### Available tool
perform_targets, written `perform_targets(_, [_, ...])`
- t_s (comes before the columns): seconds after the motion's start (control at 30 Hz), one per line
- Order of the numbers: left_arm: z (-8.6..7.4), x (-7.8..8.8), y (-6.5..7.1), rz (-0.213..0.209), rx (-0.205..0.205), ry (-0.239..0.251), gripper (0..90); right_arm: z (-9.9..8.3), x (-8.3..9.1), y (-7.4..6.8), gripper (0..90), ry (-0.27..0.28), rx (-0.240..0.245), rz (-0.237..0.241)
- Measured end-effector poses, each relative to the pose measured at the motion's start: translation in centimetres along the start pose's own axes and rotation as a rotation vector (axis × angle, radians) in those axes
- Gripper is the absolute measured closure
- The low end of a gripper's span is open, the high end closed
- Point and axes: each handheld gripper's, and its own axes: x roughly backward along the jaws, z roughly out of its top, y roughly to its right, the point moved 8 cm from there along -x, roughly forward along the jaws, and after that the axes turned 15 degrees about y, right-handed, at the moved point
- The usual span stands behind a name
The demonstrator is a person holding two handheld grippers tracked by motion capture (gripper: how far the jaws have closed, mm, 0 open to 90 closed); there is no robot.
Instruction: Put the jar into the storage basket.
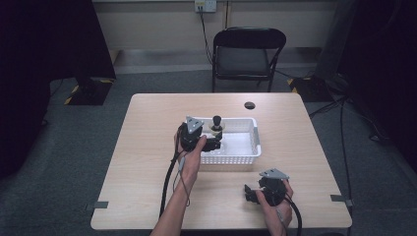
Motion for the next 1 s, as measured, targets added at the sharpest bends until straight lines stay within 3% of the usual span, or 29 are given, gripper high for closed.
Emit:
perform_targets(0.1, [0.1,0.8,-0.3,0.001,0.019,0.005,0.9,0.0,0.0,0.0,0.0,0.000,0.000,0.000])
perform_targets(0.33, [0.4,1.9,-0.6,-0.006,0.019,0.016,1.0,0.0,0.0,0.0,0.0,0.000,0.000,0.000])
perform_targets(0.63, [0.3,3.3,-1.6,0.049,0.022,0.003,0.7,0.0,0.0,0.0,0.0,0.000,0.000,0.000])
perform_targets(1.0, [-0.1,4.9,-2.1,0.070,0.029,-0.010,0.8,0.0,0.0,0.0,0.0,0.000,0.000,0.000])
